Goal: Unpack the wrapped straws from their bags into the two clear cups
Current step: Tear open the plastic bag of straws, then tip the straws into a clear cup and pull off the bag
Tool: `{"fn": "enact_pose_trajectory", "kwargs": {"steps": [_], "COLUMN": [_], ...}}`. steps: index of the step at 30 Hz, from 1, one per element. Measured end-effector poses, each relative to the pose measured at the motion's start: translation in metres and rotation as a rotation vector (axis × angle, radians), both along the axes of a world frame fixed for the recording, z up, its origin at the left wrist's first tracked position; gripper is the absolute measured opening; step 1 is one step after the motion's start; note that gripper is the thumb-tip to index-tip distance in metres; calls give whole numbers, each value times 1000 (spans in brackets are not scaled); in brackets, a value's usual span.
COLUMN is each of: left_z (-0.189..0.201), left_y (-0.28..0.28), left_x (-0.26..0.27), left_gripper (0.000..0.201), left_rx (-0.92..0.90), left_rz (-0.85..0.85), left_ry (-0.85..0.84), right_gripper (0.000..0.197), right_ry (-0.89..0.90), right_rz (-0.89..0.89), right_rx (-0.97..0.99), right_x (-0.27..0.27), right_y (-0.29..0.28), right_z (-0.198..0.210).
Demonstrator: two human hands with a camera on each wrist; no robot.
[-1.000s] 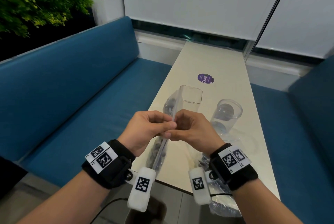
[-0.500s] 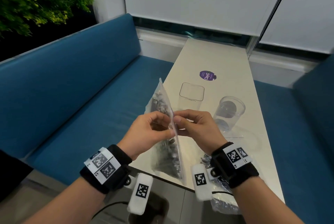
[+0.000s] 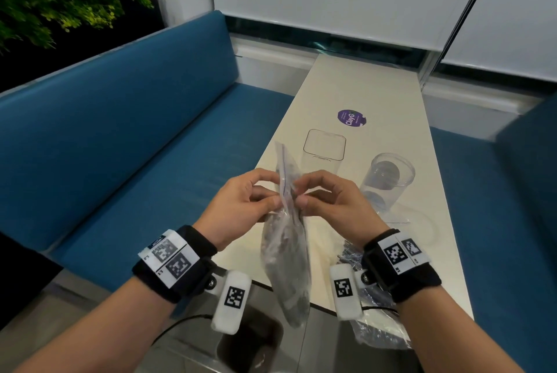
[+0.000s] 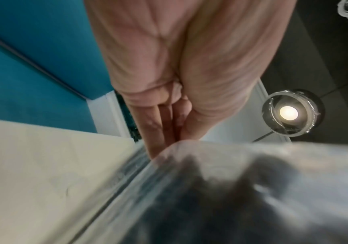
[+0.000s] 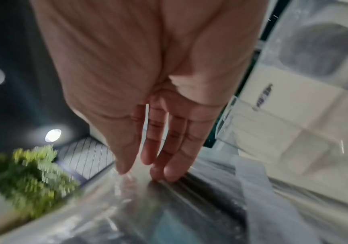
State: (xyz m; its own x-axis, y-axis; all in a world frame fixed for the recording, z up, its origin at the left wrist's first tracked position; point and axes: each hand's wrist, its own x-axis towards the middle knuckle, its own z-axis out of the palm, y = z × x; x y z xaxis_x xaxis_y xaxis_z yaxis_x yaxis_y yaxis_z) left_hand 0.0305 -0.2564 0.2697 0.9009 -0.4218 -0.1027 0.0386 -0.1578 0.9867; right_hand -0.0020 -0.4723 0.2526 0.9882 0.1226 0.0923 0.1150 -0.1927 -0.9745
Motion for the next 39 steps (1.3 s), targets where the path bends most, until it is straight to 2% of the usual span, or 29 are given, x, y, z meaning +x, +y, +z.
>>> {"fn": "enact_pose_trajectory", "kwargs": {"steps": [2, 5, 10, 13, 16, 20, 22, 23, 24, 25, 26, 28, 31, 33, 35, 37, 39], "left_z": [1, 1, 4, 9, 11, 11, 10, 9, 8, 8, 7, 4, 0, -1, 2, 5, 6], "left_y": [1, 0, 12, 27, 33, 20, 13, 9, 6, 4, 4, 10, 29, 35, 32, 24, 17], "left_x": [1, 0, 8, 15, 16, 10, 8, 7, 6, 7, 8, 11, 22, 26, 26, 24, 22], "left_gripper": [23, 18, 14, 18, 16, 11, 29, 31, 24, 14, 8, 12, 17, 16, 17, 28, 21], "left_rx": [37, 86, 184, 161, 123, 109, 240, 314, 338, 308, 244, 105, -45, -162, -237, -252, -210], "left_rz": [-45, -30, 37, 105, 97, 111, 105, 104, 116, 135, 162, 241, 388, 410, 357, 317, 308], "left_ry": [-39, -121, -232, -246, -231, -162, -217, -260, -293, -299, -264, -142, -45, 44, 92, 135, 164], "right_gripper": [27, 13, 9, 27, 37, 27, 13, 6, 20, 32, 36, 26, 19, 14, 9, 9, 9], "right_ry": [-52, -133, -297, -156, -119, -58, -1, 20, 17, 2, -21, -33, 15, 34, 24, 12, 24], "right_rz": [-5, -45, -78, -224, -195, -72, -40, -35, -54, -89, -126, -229, -429, -435, -385, -332, -301], "right_rx": [-149, -235, -455, -290, -212, -108, -27, 1, -33, -92, -170, -233, -332, -418, -375, -231, -58], "right_x": [2, 6, 9, 14, 12, 7, 3, 3, 5, 6, 8, 12, 15, 13, 12, 12, 14], "right_y": [3, 9, 1, -17, -18, 4, 16, 21, 25, 27, 27, 17, -12, -20, -13, -1, 10], "right_z": [-1, -2, -1, 2, 4, 4, 4, 4, 4, 2, 1, -1, -8, -8, -6, -3, 4]}}
